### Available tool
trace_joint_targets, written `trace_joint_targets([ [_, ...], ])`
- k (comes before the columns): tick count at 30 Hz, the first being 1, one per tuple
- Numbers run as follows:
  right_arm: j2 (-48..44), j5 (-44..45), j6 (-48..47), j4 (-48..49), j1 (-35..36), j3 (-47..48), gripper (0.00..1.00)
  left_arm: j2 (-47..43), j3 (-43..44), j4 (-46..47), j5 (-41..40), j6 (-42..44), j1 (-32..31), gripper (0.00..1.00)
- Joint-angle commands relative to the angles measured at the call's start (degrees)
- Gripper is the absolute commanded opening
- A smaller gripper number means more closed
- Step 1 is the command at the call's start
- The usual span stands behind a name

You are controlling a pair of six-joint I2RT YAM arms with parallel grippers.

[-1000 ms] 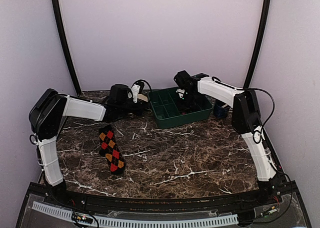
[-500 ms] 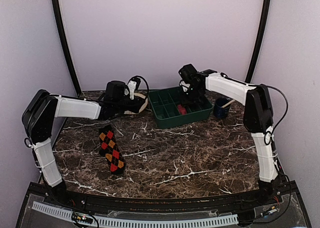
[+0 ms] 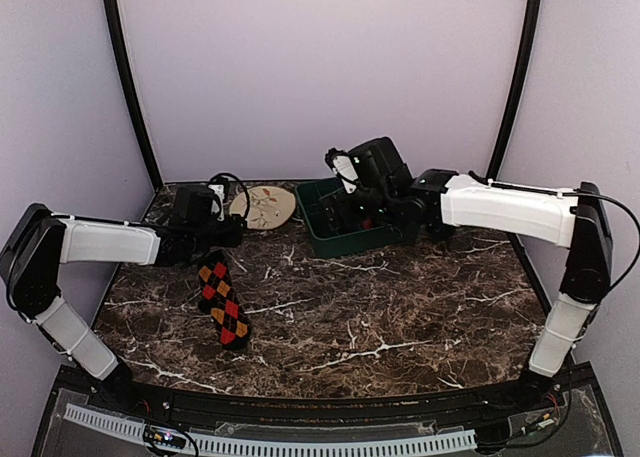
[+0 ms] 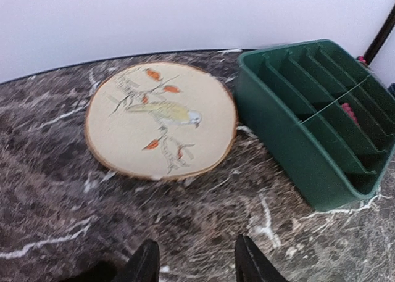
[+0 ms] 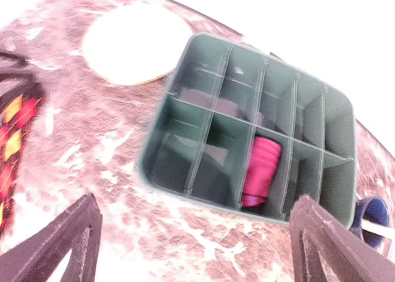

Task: Roll the socks
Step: Move the sock to the center of the board.

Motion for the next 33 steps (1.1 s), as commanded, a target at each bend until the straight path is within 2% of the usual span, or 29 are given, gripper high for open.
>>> trace_joint_targets([
  [1, -8.51, -0.73, 0.62, 22.66, 0.94, -13.25, 1.00, -5.75, -6.33, -0.43, -2.97, -7.97, 2.60, 0.49],
  [5, -14.58, -5.57, 4.35, 39.92, 1.10, -26.09, 1.00, -8.93, -10.88, 0.69, -3.70, -11.67, 3.89, 0.58],
  [6, -15.09, -6.39, 4.77, 41.73, 1.18, -27.44, 1.00, -9.52, -11.84, 1.04, -3.81, -12.46, 4.29, 0.62],
  [9, -15.20, -8.20, 5.13, 43.47, 1.66, -28.31, 1.00, -11.13, -14.87, 2.85, -3.11, -16.68, 6.21, 0.82],
  [13, -15.72, -10.59, 8.12, 49.92, 1.76, -31.16, 0.99, -12.80, -17.84, 5.31, 0.76, -21.85, 10.33, 0.94],
  [17, -13.85, -14.89, 10.31, 56.03, 1.72, -31.71, 0.76, -14.14, -20.32, 6.29, 4.97, -25.48, 13.64, 0.99],
  [19, -12.78, -18.14, 10.19, 57.12, 1.73, -31.21, 0.68, -14.71, -22.34, 11.50, 10.17, -24.14, 14.64, 0.99],
  [22, -8.37, -22.01, 8.41, 50.84, 2.60, -26.55, 0.60, -14.92, -21.68, 8.05, 9.40, -23.75, 14.73, 0.95],
  [25, -4.93, -20.20, 4.18, 42.14, 5.63, -20.86, 0.61, -13.16, -19.69, 2.69, 7.41, -23.93, 14.82, 0.88],
  [29, -0.36, -17.13, -0.42, 31.44, 10.42, -15.03, 0.62, -11.73, -19.11, -0.96, 5.99, -26.54, 14.83, 0.67],
  [33, 2.20, -17.30, -0.88, 24.67, 14.25, -12.61, 0.62, -10.48, -18.02, -3.56, 5.67, -27.45, 14.82, 0.58],
])
